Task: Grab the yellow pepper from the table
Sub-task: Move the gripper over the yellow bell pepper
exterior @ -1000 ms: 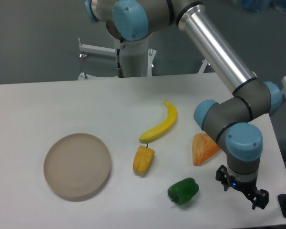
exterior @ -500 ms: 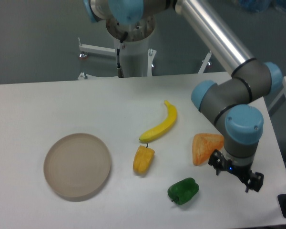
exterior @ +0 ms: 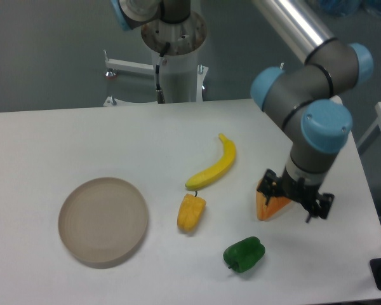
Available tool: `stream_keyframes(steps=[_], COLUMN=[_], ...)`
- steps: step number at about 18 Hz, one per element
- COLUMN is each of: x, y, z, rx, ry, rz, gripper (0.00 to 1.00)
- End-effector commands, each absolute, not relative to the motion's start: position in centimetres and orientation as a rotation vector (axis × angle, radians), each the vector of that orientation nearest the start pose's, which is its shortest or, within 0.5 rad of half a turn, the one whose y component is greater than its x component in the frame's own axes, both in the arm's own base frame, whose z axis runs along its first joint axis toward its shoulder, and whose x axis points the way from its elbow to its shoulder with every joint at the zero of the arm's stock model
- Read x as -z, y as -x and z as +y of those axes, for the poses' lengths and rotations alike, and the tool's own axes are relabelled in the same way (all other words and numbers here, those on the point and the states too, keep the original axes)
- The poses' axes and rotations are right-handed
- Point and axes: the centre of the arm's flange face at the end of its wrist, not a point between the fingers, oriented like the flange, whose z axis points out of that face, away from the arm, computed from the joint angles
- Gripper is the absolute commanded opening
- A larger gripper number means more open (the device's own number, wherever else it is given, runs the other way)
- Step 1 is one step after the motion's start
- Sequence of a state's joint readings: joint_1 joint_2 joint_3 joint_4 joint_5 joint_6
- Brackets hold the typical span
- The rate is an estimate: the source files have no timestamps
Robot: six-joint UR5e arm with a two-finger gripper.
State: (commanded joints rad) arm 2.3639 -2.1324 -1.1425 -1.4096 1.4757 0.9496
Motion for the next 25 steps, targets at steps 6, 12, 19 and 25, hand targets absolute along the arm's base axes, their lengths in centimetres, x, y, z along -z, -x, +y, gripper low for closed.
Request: stream_keyframes(steps=[6,12,19,25], x=[-36.1,-33.4,-30.0,-28.5], y=[37.4,32.6,29.3,27.3], z=[61.2,63.7,64.2,64.3], rx=[0.211,0.171,0.139,0.150], ry=[3.000,2.982,2.966,2.977], rz=[0.084,0.084,0.101,0.120], gripper=[1.00,1.00,1.00,1.00])
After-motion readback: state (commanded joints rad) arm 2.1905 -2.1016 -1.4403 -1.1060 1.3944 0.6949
